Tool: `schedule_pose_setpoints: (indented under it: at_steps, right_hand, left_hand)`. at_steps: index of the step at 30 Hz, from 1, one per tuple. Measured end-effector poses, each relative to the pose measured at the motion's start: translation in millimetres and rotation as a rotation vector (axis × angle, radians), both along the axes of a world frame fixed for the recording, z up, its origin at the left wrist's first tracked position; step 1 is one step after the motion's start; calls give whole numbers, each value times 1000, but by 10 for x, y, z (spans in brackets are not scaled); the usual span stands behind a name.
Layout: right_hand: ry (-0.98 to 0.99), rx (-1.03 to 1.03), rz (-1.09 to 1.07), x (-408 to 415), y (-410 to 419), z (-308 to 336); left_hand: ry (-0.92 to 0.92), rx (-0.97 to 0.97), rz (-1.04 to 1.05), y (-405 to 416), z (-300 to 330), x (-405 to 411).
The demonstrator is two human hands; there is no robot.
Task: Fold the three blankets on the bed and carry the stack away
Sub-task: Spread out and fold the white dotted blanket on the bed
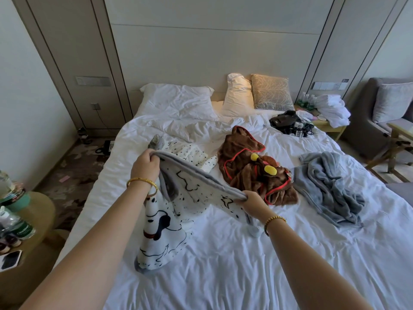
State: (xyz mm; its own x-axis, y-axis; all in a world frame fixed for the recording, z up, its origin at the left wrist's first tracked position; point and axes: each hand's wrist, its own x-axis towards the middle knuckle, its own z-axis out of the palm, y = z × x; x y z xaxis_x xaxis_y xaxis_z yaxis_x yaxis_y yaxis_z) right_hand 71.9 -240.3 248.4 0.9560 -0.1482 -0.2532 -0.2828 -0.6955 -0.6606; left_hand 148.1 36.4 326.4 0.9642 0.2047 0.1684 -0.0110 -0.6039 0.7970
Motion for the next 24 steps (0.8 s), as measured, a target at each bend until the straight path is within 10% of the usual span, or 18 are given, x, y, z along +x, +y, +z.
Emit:
schedule_pose_setpoints:
  at_steps: [8,15,24]
  right_hand:
    - [12,-325,-5,89,-226,148]
    - [-253,308,-260,53,-2,290]
    - [24,-98,464,97,697,880]
  left_hand:
    - [71,-31,190,245,-276,-44]
    - [178,-25,66,160,-333,-59]
    - [216,193,-589,-393,-163,-286]
